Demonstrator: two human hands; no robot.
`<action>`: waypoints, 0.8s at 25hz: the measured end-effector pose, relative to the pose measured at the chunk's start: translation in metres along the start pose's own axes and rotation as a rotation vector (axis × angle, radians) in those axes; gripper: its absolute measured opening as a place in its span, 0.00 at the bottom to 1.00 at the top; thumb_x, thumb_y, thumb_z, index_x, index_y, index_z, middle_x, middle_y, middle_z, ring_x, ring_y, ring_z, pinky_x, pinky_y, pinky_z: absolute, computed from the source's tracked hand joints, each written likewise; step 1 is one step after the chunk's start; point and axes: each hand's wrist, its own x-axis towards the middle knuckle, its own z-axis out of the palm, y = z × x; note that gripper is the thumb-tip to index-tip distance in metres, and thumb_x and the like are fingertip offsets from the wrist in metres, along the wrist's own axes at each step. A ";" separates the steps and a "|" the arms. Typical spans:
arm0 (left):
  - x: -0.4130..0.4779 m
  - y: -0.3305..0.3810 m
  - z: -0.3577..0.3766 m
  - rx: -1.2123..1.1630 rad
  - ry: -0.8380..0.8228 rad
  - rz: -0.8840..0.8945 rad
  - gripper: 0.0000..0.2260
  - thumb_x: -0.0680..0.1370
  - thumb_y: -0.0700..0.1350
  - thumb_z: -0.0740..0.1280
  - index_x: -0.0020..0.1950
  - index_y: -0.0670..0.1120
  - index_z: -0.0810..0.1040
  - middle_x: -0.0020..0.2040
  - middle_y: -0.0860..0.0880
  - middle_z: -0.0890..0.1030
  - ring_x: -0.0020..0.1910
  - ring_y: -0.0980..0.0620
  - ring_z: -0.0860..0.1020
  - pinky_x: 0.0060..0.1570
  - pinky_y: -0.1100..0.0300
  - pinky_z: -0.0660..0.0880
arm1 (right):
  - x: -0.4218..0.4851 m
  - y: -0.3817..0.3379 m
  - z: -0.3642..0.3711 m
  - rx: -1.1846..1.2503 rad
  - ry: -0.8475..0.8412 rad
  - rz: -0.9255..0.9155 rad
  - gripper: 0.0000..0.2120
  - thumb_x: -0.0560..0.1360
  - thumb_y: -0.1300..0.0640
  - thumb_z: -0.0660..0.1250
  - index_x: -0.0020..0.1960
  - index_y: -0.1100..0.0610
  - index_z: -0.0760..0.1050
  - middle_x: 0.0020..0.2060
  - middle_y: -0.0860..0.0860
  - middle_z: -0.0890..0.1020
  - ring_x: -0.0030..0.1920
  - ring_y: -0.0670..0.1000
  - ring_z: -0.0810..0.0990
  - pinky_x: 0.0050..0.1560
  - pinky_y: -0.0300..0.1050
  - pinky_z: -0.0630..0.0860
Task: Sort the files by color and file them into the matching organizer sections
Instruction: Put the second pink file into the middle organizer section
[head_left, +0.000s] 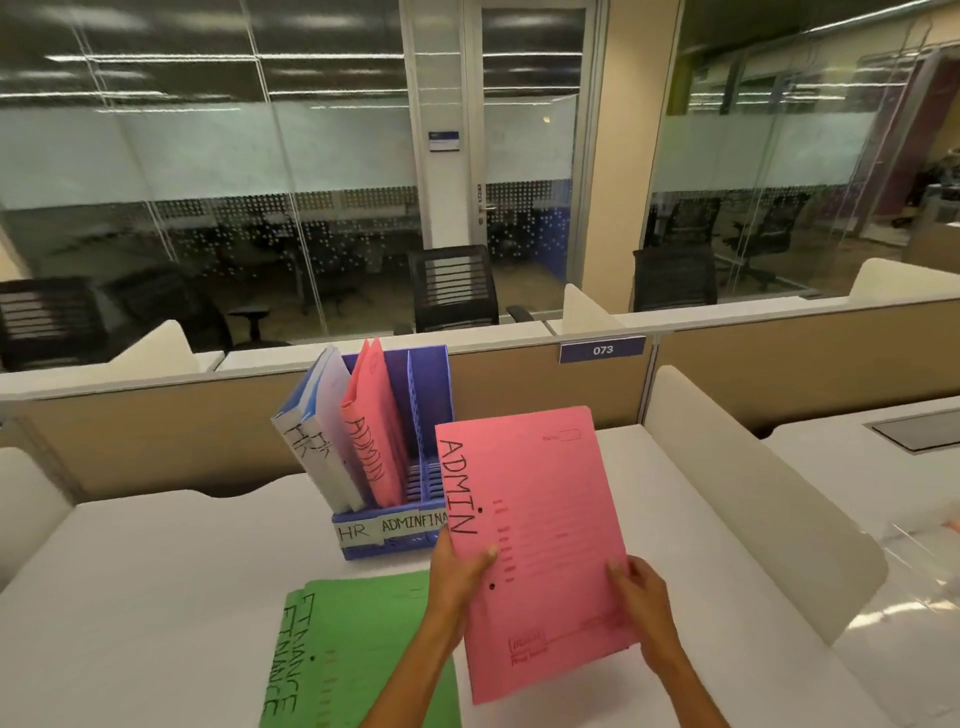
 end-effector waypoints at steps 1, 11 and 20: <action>-0.002 0.006 -0.004 0.046 0.024 0.024 0.34 0.68 0.37 0.78 0.70 0.44 0.67 0.61 0.44 0.81 0.56 0.44 0.82 0.54 0.43 0.81 | 0.000 -0.003 0.011 0.037 -0.021 -0.008 0.09 0.78 0.51 0.65 0.53 0.55 0.78 0.51 0.53 0.83 0.50 0.52 0.80 0.50 0.54 0.79; -0.008 0.067 -0.047 0.385 0.160 0.192 0.25 0.75 0.47 0.72 0.67 0.47 0.63 0.60 0.52 0.77 0.56 0.53 0.78 0.59 0.52 0.76 | 0.008 -0.043 0.104 0.162 -0.116 -0.050 0.05 0.79 0.56 0.64 0.49 0.52 0.79 0.44 0.50 0.83 0.41 0.50 0.78 0.40 0.44 0.75; -0.004 0.115 -0.077 0.242 0.189 0.232 0.17 0.75 0.41 0.71 0.60 0.50 0.71 0.54 0.49 0.82 0.52 0.50 0.81 0.51 0.49 0.81 | 0.025 -0.088 0.146 0.027 -0.276 -0.225 0.09 0.80 0.55 0.62 0.55 0.49 0.79 0.53 0.46 0.84 0.53 0.49 0.79 0.48 0.42 0.74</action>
